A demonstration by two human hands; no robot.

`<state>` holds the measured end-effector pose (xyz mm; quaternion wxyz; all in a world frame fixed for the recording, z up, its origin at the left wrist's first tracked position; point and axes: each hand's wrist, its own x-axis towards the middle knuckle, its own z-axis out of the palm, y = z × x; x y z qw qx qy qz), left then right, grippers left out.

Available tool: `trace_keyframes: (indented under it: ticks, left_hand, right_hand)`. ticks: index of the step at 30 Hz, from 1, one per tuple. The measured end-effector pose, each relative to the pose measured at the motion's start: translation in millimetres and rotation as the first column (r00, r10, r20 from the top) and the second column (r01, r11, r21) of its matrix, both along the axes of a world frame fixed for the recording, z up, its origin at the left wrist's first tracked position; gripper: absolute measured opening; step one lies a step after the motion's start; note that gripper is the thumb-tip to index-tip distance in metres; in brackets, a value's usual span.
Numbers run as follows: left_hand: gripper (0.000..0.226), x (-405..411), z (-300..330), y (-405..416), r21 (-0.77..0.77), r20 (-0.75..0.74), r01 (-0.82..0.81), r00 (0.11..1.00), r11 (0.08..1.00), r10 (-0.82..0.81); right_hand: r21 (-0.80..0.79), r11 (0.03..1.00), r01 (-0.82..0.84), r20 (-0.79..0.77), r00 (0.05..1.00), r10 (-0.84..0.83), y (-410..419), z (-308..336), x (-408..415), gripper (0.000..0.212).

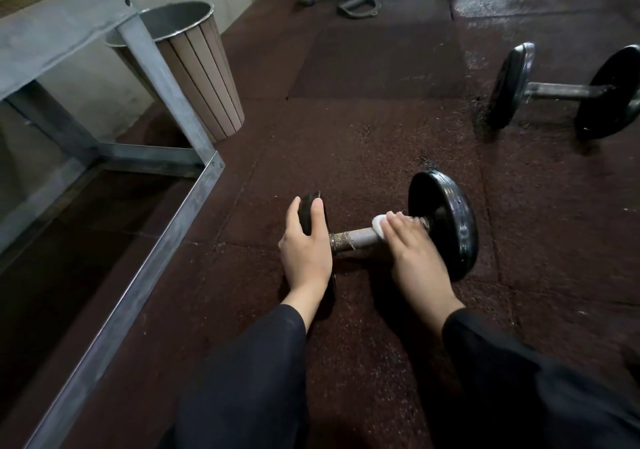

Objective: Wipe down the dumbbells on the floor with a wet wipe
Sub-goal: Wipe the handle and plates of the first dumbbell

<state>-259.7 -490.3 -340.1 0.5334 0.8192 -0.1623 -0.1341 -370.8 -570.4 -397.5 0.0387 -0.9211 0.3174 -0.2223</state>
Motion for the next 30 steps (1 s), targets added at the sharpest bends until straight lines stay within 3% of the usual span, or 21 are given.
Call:
trace_keyframes:
  ticks: [2,4,8,12,16,19,23,27,30]
  left_hand:
    - [0.050,-0.2,-0.2,0.4,0.000,0.005,-0.002,1.000,1.000,0.002]
    - [0.049,-0.4,-0.1,0.4,-0.001,0.004,0.000,1.000,1.000,0.000]
    - [0.049,-2.1,-1.4,1.6,-0.012,0.002,0.003,1.000,1.000,-0.003]
    - [0.049,-1.9,-1.6,2.1,-0.007,0.006,-0.001,1.000,1.000,0.001]
    - [0.049,-1.5,-0.3,1.6,-0.009,0.010,-0.004,1.000,1.000,0.004]
    - [0.049,-1.1,-0.8,1.3,-0.006,0.018,-0.003,1.000,1.000,0.004]
    - [0.049,-0.2,-1.6,1.7,0.008,0.018,0.000,1.000,1.000,0.000]
    - [0.049,-2.5,-2.5,3.4,-0.004,0.036,0.005,0.999,1.000,-0.005]
    - [0.049,-4.8,-4.8,5.9,-0.006,0.057,0.007,0.998,1.000,-0.007]
  right_hand:
    - [0.165,0.986,0.012,-0.076,0.997,0.000,-2.9,16.8,11.4,0.032]
    - [0.187,0.981,-0.052,-0.164,0.983,0.083,-4.8,21.0,19.4,0.027]
    - [-0.014,0.999,0.034,-0.273,0.961,-0.037,-6.0,22.0,16.4,0.031]
    - [-0.141,0.976,0.168,-0.392,0.895,-0.211,-7.7,31.2,18.6,0.007]
    - [-0.222,0.952,0.209,-0.459,0.840,-0.291,4.2,25.9,16.4,0.023]
    - [-0.254,0.945,0.204,-0.433,0.850,-0.300,3.6,29.5,17.2,0.020]
    - [-0.257,0.950,0.176,-0.512,0.809,-0.289,-0.8,34.5,18.1,0.021]
    - [-0.294,0.940,0.176,-0.487,0.818,-0.305,4.9,26.2,3.4,0.047]
    - [-0.354,0.924,0.148,-0.474,0.823,-0.314,10.4,24.4,1.4,0.052]
